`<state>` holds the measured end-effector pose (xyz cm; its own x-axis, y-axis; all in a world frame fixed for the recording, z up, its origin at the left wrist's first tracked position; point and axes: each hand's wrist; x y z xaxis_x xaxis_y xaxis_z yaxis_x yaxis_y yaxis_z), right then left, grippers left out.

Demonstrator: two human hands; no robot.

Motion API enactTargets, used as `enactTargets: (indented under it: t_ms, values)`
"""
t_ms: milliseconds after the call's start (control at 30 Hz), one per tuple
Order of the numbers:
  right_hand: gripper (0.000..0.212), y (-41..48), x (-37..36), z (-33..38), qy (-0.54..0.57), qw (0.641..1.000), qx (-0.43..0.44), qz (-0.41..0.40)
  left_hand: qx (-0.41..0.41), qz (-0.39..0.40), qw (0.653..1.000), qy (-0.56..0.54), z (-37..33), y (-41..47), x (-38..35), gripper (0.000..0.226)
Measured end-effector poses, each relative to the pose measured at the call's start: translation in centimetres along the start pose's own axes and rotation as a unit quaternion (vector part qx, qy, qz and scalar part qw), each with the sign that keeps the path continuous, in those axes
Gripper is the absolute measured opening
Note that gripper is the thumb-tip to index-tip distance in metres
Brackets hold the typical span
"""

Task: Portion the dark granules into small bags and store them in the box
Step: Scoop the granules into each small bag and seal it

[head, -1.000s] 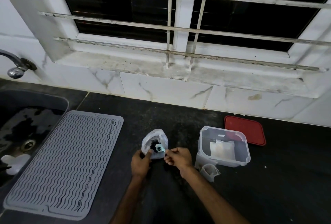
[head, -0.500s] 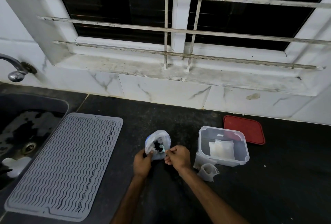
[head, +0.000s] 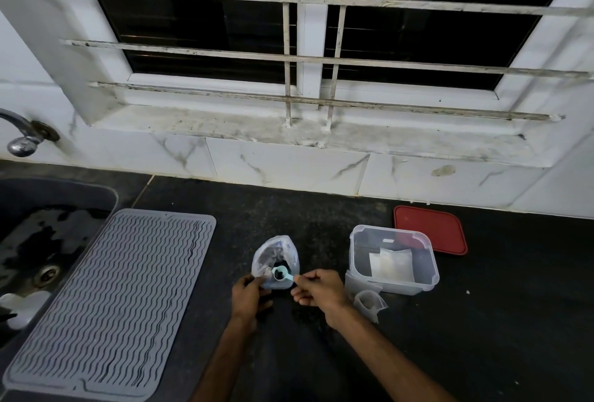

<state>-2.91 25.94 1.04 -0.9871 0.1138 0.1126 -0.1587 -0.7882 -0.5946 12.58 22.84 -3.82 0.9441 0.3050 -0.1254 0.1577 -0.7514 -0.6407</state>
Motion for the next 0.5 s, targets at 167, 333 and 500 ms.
enactTargets:
  t_ms: [167, 333, 500]
  values:
    - [0.012, -1.8, 1.0, 0.9, 0.05, 0.998, -0.008, 0.043, -0.03, -0.022, 0.999, 0.007, 0.3, -0.2, 0.4, 0.037]
    - [0.015, -5.2, 5.5, 1.3, 0.09, 0.995, 0.031, 0.035, -0.321, -0.097, 0.922, 0.192, 0.1, -5.6, 0.7, 0.036]
    - [0.016, -7.3, 11.9, -0.4, 0.092, 0.993, 0.058, -0.048, -0.4, 0.184, 0.769, 0.463, 2.2, -9.6, -4.2, 0.024]
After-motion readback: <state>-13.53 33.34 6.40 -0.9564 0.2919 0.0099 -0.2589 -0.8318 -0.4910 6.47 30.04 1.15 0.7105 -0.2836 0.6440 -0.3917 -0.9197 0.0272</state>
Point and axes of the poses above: each hand's wrist, its own y-axis towards the middle knuckle, its own x-axis out of the back of the hand, z = x × y, and after that the axes turned 8 degrees about -y, right-handed
